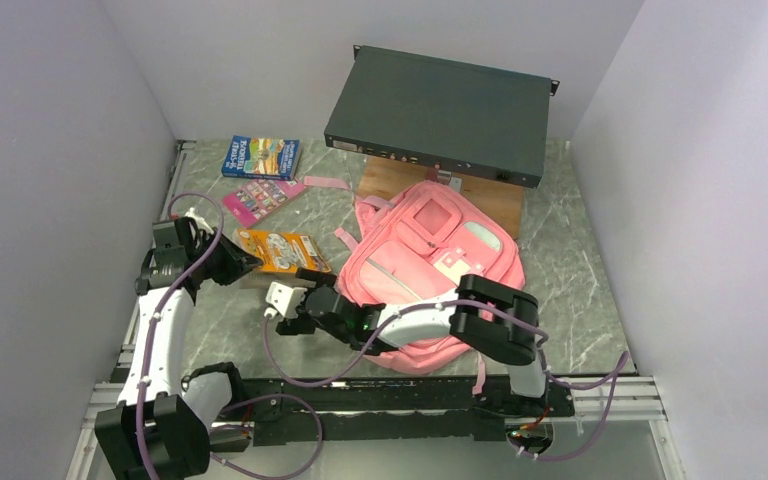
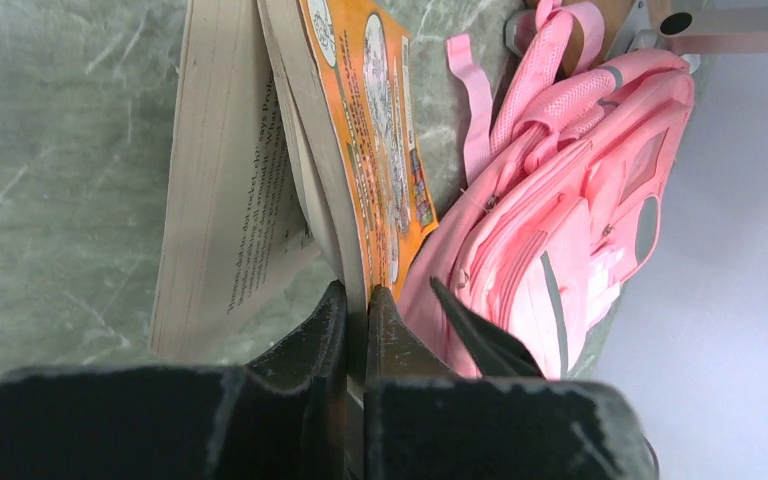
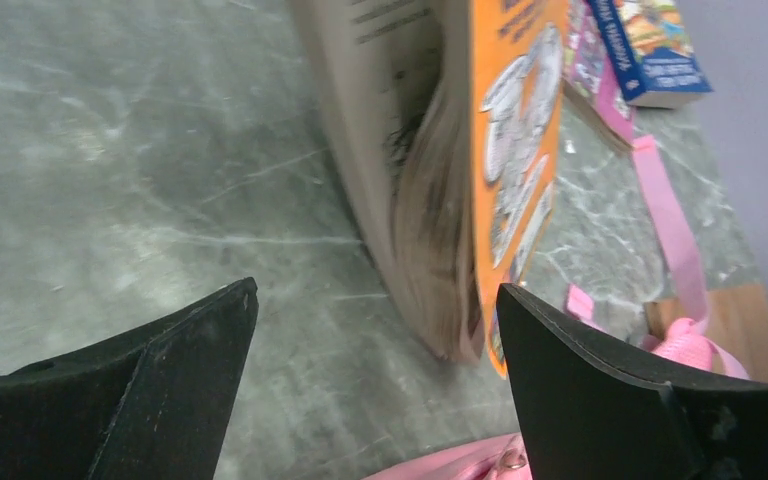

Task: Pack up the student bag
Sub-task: Pick up the book from the center of the board, then place the book in the student bag.

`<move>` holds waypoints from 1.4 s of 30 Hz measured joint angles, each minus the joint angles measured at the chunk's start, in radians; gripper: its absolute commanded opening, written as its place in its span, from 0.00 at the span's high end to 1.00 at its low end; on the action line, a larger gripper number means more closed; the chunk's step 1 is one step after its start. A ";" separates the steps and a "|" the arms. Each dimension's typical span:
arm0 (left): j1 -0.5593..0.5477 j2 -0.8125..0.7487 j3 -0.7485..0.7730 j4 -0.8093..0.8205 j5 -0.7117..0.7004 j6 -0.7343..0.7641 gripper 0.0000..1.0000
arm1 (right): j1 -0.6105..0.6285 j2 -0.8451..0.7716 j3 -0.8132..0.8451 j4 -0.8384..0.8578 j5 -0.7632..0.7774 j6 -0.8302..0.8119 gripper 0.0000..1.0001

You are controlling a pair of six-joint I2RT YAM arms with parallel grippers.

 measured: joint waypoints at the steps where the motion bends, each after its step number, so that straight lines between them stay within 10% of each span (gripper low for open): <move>1: 0.000 -0.001 0.002 -0.011 0.003 -0.008 1.00 | 0.000 0.011 -0.003 0.028 0.017 -0.014 0.05; 23: -0.010 -0.061 0.003 -0.105 0.035 -0.063 0.96 | 0.000 0.303 0.183 0.346 0.141 -0.229 0.01; 29: -0.010 -0.062 0.003 -0.115 0.030 -0.060 0.85 | -0.002 0.389 0.197 0.439 0.206 -0.249 0.18; 34: -0.011 -0.062 0.003 -0.116 0.015 -0.059 0.77 | -0.015 0.389 0.193 0.481 0.207 -0.221 0.51; 42: -0.011 -0.060 0.094 -0.193 -0.022 -0.010 0.40 | -0.037 0.385 0.170 0.516 0.182 -0.158 0.63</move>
